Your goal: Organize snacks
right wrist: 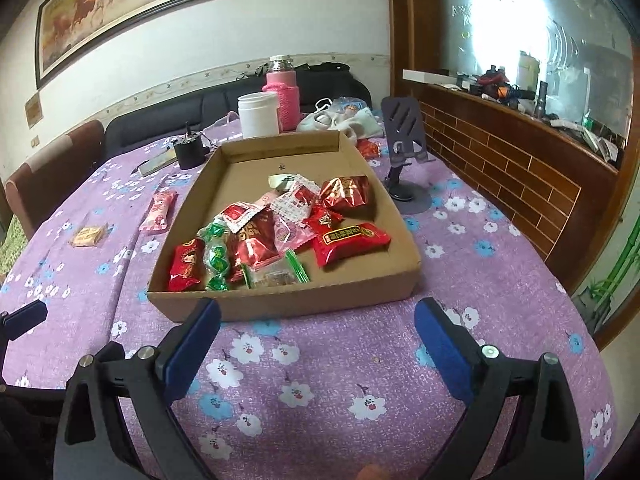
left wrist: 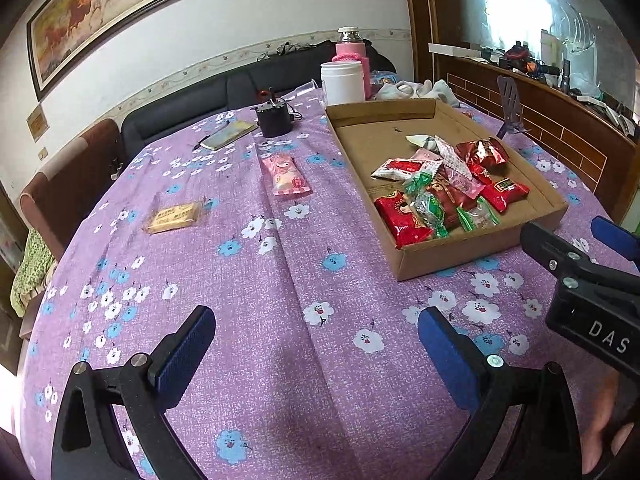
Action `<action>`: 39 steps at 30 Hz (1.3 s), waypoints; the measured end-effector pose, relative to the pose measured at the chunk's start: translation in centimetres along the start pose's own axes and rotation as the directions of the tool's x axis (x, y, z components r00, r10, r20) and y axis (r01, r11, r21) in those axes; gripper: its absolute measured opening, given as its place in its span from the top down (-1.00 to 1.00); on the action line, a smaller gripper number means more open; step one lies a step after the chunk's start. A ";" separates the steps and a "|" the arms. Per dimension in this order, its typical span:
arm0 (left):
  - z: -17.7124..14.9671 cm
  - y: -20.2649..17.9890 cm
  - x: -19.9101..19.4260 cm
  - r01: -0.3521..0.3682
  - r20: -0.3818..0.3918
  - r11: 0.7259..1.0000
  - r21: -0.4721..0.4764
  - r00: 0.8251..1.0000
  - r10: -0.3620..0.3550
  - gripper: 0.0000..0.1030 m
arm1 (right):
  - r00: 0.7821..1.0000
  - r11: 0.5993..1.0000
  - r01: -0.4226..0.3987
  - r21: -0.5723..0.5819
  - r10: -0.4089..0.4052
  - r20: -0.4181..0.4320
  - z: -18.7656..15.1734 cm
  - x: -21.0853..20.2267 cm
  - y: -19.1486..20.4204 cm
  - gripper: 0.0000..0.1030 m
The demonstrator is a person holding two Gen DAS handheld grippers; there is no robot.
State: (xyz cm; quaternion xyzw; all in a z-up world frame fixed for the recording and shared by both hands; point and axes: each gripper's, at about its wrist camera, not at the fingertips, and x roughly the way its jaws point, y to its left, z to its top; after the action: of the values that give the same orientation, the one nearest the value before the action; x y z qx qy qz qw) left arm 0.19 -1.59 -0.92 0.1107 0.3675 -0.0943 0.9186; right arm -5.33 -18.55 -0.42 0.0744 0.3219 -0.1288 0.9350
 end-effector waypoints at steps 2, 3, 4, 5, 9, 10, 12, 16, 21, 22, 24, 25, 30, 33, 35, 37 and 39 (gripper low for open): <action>0.0 0.0 0.1 -0.001 -0.004 1.000 0.000 1.000 0.001 -0.99 | 1.000 1.000 0.013 0.008 -0.013 0.002 0.0 0.0 -0.1 -0.88; 0.0 0.0 0.1 -0.001 -0.006 1.000 0.000 1.000 0.001 -0.99 | 1.000 1.000 0.020 0.007 -0.020 0.006 0.0 -0.1 -0.1 -0.88; 0.0 0.0 0.1 -0.001 -0.007 1.000 0.002 1.000 0.002 -0.99 | 1.000 1.000 0.021 0.004 -0.021 0.010 0.0 -0.2 0.0 -0.88; 0.0 0.0 0.1 0.000 -0.006 1.000 0.003 1.000 0.000 -0.99 | 1.000 1.000 0.020 -0.004 -0.020 0.013 0.0 -0.2 0.1 -0.88; 0.0 -0.1 0.0 -0.003 0.000 1.000 0.010 1.000 0.003 -0.99 | 0.999 0.999 0.033 -0.029 -0.032 0.025 -0.1 -0.4 0.6 -0.88; 0.0 -0.1 0.0 -0.004 0.001 1.000 0.011 1.000 0.004 -0.99 | 0.999 0.999 0.034 -0.035 -0.033 0.029 -0.1 -0.5 0.8 -0.88; 0.0 -0.1 -0.1 -0.001 0.005 1.000 0.012 1.000 0.001 -0.99 | 0.999 0.998 0.040 -0.048 -0.039 0.036 -0.1 -0.6 1.0 -0.88; 0.0 -0.2 -0.2 -0.007 0.011 1.000 0.015 1.000 0.006 -0.99 | 0.998 0.998 0.043 -0.051 -0.041 0.045 -0.1 -0.8 1.1 -0.88; -0.1 -0.2 -0.3 -0.012 0.016 1.000 0.018 1.000 0.012 -0.99 | 0.998 0.998 0.045 -0.045 -0.042 0.052 -0.1 -1.0 0.9 -0.88; -0.1 -0.2 -0.3 -0.014 0.017 1.000 0.019 1.000 0.013 -0.99 | 0.998 0.998 0.045 -0.046 -0.043 0.053 -0.1 -1.0 1.0 -0.88; -0.1 -0.2 -0.3 -0.011 0.017 1.000 0.019 1.000 0.011 -0.99 | 0.998 0.998 0.045 -0.049 -0.042 0.055 -0.1 -1.0 1.0 -0.88; -0.1 -0.2 -0.4 -0.012 0.018 1.000 0.018 1.000 0.012 -0.99 | 0.998 0.998 0.044 -0.050 -0.042 0.055 -0.1 -1.0 1.0 -0.88; -0.1 -0.2 -0.4 -0.011 0.016 1.000 0.018 1.000 0.011 -0.99 | 0.998 0.998 0.045 -0.049 -0.042 0.054 -0.1 -1.0 1.0 -0.88; -0.1 -0.2 -0.4 -0.008 0.016 1.000 0.019 1.000 0.008 -0.99 | 0.998 0.998 0.045 -0.050 -0.042 0.055 -0.1 -1.0 1.0 -0.88; -0.1 -0.2 -0.4 -0.011 0.018 1.000 0.019 1.000 0.010 -0.99 | 0.998 0.998 0.045 -0.050 -0.043 0.055 -0.1 -1.0 1.0 -0.88; -0.1 -0.2 -0.4 -0.009 0.018 1.000 0.020 1.000 0.009 -0.99 | 0.998 0.998 0.044 -0.049 -0.042 0.054 -0.1 -1.0 1.0 -0.88; -0.1 -0.2 -0.4 -0.011 0.018 1.000 0.020 1.000 0.010 -0.99 | 0.998 0.998 0.044 -0.049 -0.042 0.051 -0.1 -1.0 1.1 -0.88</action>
State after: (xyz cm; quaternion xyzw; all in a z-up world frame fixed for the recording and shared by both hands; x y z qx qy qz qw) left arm -0.23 -1.75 -0.74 0.1212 0.3578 -0.0941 0.9211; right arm -5.84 -17.33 0.17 0.0410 0.3031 -0.1426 0.9413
